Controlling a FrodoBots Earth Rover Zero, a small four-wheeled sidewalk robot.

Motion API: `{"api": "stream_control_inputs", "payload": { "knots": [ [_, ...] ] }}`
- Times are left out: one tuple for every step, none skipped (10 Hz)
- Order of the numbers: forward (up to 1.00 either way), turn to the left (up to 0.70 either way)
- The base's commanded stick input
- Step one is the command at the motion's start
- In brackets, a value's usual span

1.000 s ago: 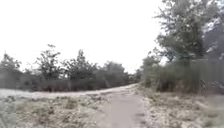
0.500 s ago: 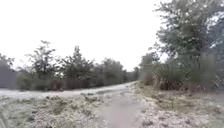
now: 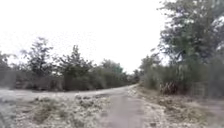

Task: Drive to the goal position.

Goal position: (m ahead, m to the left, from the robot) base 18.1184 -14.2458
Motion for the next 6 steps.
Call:
{"api": "stream_control_inputs", "payload": {
  "knots": [
    [0.85, 0.34],
    [0.85, 0.00],
    [0.85, 0.00],
    [0.85, 0.00],
    [0.85, 0.00],
    [0.85, 0.00]
  ]
}}
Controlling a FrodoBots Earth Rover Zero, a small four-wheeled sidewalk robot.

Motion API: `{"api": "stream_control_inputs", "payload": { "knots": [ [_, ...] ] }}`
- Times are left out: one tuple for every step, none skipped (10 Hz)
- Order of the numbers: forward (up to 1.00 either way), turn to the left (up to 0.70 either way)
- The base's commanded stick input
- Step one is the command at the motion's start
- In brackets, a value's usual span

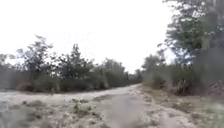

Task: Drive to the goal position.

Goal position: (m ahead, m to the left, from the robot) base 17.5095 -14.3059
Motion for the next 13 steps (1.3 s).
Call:
{"api": "stream_control_inputs", "payload": {
  "knots": [
    [0.85, 0.00],
    [0.85, 0.00],
    [0.85, 0.00],
    [0.85, 0.00],
    [0.85, 0.00],
    [0.85, 0.00],
    [0.85, 0.00],
    [0.85, 0.00],
    [0.85, 0.00],
    [0.85, 0.00],
    [0.85, 0.00],
    [0.85, 0.00],
    [0.85, 0.00]
  ]
}}
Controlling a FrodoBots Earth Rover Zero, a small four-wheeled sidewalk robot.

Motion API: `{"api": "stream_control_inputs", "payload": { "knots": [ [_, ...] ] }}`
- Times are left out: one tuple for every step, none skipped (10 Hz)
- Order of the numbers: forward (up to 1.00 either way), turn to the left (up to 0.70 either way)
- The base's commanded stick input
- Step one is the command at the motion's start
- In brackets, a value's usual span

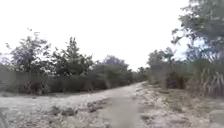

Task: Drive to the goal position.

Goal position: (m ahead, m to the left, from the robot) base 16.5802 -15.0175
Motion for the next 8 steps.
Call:
{"api": "stream_control_inputs", "payload": {
  "knots": [
    [0.85, 0.00],
    [0.85, 0.00],
    [0.85, 0.00],
    [0.85, 0.00],
    [0.85, 0.00],
    [0.85, 0.00],
    [0.85, 0.00],
    [0.85, 0.00]
  ]
}}
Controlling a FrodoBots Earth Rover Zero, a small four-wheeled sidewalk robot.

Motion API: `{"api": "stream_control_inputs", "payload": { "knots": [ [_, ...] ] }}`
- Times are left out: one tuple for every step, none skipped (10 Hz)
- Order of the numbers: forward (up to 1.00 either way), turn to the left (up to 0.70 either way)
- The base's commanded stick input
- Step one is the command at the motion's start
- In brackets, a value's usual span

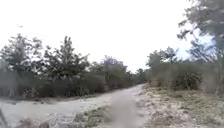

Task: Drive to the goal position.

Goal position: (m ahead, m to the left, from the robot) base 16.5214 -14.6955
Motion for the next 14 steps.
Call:
{"api": "stream_control_inputs", "payload": {
  "knots": [
    [0.85, 0.00],
    [0.85, 0.00],
    [0.85, 0.00],
    [0.85, 0.00],
    [0.85, 0.00],
    [0.85, 0.00],
    [0.85, 0.00],
    [0.85, 0.00],
    [0.85, 0.00],
    [0.85, 0.00],
    [0.85, 0.00],
    [0.85, 0.00],
    [0.85, 0.00],
    [0.85, 0.00]
  ]
}}
